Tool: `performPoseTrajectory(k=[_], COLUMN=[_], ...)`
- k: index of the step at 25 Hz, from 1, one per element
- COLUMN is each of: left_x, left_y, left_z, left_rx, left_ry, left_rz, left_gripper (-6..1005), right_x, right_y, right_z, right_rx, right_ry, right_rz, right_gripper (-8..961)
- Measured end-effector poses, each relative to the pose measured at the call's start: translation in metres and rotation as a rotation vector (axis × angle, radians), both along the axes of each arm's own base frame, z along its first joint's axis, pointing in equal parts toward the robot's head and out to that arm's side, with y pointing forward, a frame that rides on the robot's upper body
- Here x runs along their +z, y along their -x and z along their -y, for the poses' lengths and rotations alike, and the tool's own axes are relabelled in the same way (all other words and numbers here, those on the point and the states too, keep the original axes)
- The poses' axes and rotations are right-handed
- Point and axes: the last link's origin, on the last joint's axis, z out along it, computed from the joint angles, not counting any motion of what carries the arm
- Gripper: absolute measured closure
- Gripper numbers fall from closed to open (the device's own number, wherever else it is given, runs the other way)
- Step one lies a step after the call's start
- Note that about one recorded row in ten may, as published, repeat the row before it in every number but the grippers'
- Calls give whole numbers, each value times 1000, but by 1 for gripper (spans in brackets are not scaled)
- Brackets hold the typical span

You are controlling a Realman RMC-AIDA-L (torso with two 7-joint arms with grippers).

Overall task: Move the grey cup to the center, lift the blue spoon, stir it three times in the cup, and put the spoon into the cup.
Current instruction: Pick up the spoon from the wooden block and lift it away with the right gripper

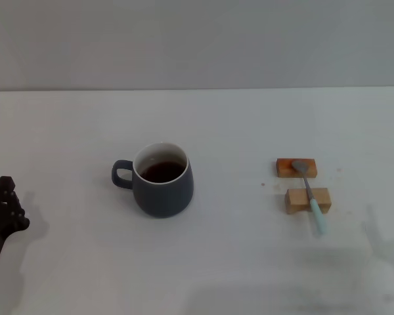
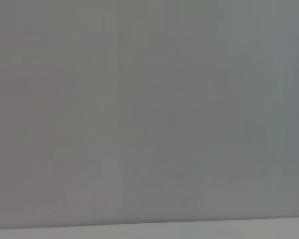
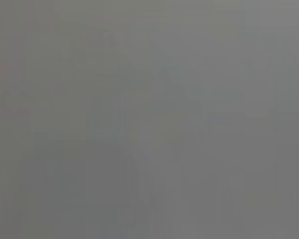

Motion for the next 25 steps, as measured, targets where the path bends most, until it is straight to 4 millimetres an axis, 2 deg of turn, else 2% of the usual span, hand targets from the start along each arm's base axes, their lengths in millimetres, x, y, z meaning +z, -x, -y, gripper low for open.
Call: performPoseTrajectory(k=[3, 12, 25], left_x=[2, 2, 3], left_y=[1, 2, 4], left_z=[0, 1, 2], left_rx=[6, 12, 16], left_ry=[-11, -12, -15], left_rz=[4, 7, 5], left_gripper=[1001, 1001, 1001], right_x=[-14, -36, -50], right_y=[-4, -2, 1], right_z=[-4, -5, -3], right_rx=[-48, -74, -77], right_ry=[93, 220, 305], right_rz=[1, -2, -3], right_gripper=[183, 183, 183])
